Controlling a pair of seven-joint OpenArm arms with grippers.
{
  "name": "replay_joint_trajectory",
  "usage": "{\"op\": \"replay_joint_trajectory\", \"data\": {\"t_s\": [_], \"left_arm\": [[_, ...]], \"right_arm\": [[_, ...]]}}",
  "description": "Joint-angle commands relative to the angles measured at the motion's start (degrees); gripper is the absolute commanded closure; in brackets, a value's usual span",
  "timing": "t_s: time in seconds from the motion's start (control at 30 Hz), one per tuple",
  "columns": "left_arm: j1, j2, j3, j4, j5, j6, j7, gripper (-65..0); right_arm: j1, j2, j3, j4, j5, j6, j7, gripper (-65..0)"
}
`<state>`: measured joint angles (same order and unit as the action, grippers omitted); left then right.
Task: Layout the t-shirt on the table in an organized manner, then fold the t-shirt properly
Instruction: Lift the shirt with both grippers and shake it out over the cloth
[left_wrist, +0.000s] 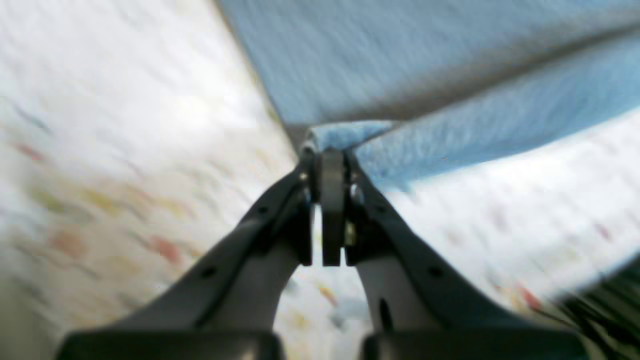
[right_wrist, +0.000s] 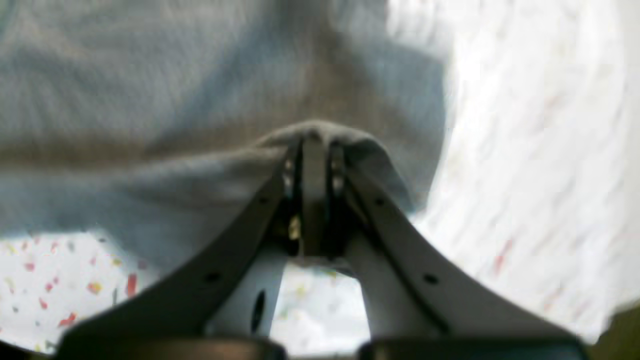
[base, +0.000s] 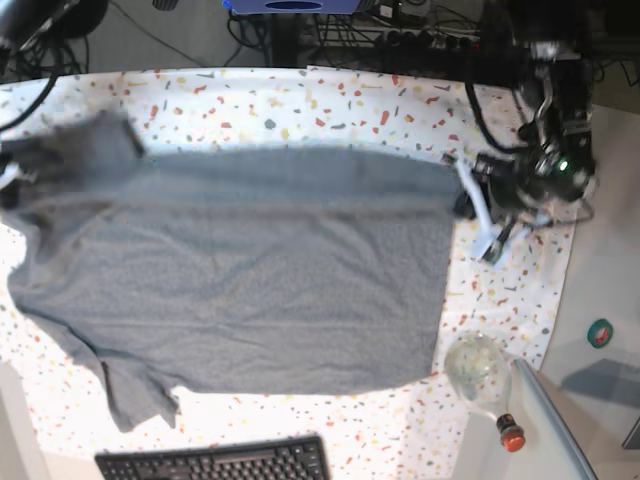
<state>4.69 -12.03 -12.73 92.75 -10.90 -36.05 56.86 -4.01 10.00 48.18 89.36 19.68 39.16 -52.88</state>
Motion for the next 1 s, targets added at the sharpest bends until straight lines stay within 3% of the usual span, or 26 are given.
{"op": "replay_joint_trajectory", "data": {"t_s": [0.0,0.1,0.2,0.4,0.63,0.83,0.97], "left_arm": [[-3.0,-0.2,3.1,-0.1,0.7,0.8,-0.4,0.0],[-12.5,-0.2,11.1,-4.5,3.2,3.0,-0.5,0.0],[-23.0,-0.1,15.7,-11.7,3.3,3.5,-0.5,0.0],[-46.8,4.3,18.1,-30.5,3.3,3.5,-0.9,0.0],[-70.3,10.1,16.6,-34.9,2.8,3.6,-0.7,0.0],[-73.7,12.1,7.0,-24.7,3.3,3.6,0.0,0.0],[-64.8,10.1,10.1,-15.2,2.9,3.6,5.7,0.0]], "right_arm": [[3.4,3.1,-1.4,-1.0,0.3,-2.0,1.5,0.0],[12.5,8.9,-6.2,-8.8,0.3,-5.6,1.9,0.0],[22.7,13.9,-10.2,-19.7,0.3,-6.3,2.3,0.0],[42.7,22.3,-21.9,-38.2,0.3,-7.1,10.8,0.0],[61.8,27.6,-30.2,-34.1,0.3,-7.4,10.3,0.0],[66.0,30.8,-30.6,-15.4,0.6,-7.2,-1.2,0.0],[54.8,30.5,-27.7,-7.1,0.6,-7.2,-6.4,0.0]]}}
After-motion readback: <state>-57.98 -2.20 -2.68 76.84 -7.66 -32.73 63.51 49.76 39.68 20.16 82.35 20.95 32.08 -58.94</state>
